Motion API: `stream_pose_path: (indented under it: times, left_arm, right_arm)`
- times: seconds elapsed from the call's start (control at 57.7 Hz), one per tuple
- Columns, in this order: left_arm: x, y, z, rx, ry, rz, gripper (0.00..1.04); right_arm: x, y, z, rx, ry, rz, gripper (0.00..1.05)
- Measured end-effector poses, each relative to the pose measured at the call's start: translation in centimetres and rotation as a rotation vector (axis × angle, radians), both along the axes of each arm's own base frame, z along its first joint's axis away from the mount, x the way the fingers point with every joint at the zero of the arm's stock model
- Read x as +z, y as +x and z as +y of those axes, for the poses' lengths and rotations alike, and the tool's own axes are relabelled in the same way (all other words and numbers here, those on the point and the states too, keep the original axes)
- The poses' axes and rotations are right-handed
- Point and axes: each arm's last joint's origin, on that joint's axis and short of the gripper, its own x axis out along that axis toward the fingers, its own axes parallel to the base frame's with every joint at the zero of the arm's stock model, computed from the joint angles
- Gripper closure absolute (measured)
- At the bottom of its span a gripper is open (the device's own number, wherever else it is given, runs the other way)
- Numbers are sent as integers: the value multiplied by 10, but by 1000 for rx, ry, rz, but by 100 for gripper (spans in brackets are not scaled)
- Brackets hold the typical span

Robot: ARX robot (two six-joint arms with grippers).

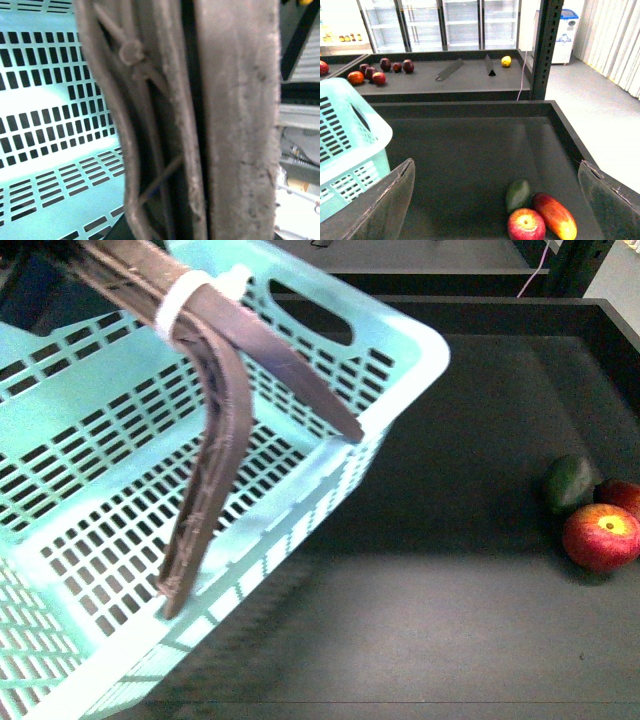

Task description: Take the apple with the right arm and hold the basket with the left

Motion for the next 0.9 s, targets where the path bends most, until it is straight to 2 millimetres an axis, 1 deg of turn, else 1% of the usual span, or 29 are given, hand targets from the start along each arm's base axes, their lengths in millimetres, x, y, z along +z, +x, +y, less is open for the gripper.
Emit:
stream_pose_path:
  times: [0.087,0.156,0.382,0.607,0.902]
  left_arm:
    - [8,-8,-18,-64,2,-17,90]
    - [13,-13,-28,-95,2,-30,90]
    - [25,-26,-46,-180,-14,-68,90]
    - [30,-31,-57,-246,-40,-108,90]
    - [30,-32,-58,-257,-31,-123,90]
  right_arm:
    - [0,0,0,0,0,0,9]
    - [0,0,0,0,0,0,9]
    - [0,0,0,0,0,0,9]
    - [0,0,0,0,0,0,9]
    - [0,0,0,0,0,0,9]
